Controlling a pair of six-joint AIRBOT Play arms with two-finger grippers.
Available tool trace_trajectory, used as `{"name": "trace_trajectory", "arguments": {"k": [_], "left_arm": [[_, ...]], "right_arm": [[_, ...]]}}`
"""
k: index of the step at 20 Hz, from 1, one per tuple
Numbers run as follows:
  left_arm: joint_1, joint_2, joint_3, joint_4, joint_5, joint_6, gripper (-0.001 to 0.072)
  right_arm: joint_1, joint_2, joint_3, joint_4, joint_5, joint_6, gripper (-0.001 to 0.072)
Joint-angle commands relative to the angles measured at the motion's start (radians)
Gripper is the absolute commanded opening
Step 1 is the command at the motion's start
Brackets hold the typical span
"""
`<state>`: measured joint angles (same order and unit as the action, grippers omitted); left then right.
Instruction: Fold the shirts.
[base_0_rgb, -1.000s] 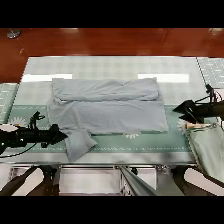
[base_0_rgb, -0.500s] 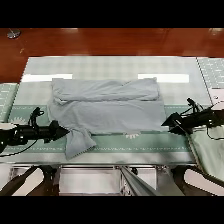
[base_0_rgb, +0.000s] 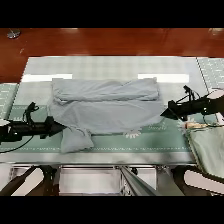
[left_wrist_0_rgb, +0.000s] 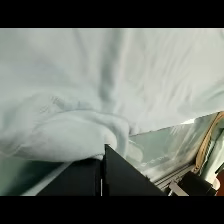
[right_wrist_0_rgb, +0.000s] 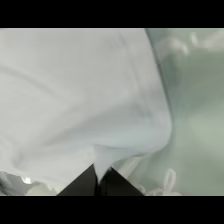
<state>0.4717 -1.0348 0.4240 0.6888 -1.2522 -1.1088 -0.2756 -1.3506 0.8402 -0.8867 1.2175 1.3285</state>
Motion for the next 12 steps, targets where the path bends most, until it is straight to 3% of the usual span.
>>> {"name": "trace_trajectory", "arguments": {"k": [1,8,12], "left_arm": [[0.022,-0.008,0.124,0.002,0.01,-0.011,0.0018],[-0.132,-0.342,0.527,0.002,0.099,-0.09,0.0018],[-0.172,-0.562,0.817,0.003,0.099,-0.19,0.0018]], "right_arm": [[0.006,-0.018,0.141,0.003,0.013,-0.002,0.003],[0.069,-0.228,0.428,0.074,-0.017,0.0,0.003],[0.079,-0.377,0.604,0.073,-0.016,0.075,0.003]]}}
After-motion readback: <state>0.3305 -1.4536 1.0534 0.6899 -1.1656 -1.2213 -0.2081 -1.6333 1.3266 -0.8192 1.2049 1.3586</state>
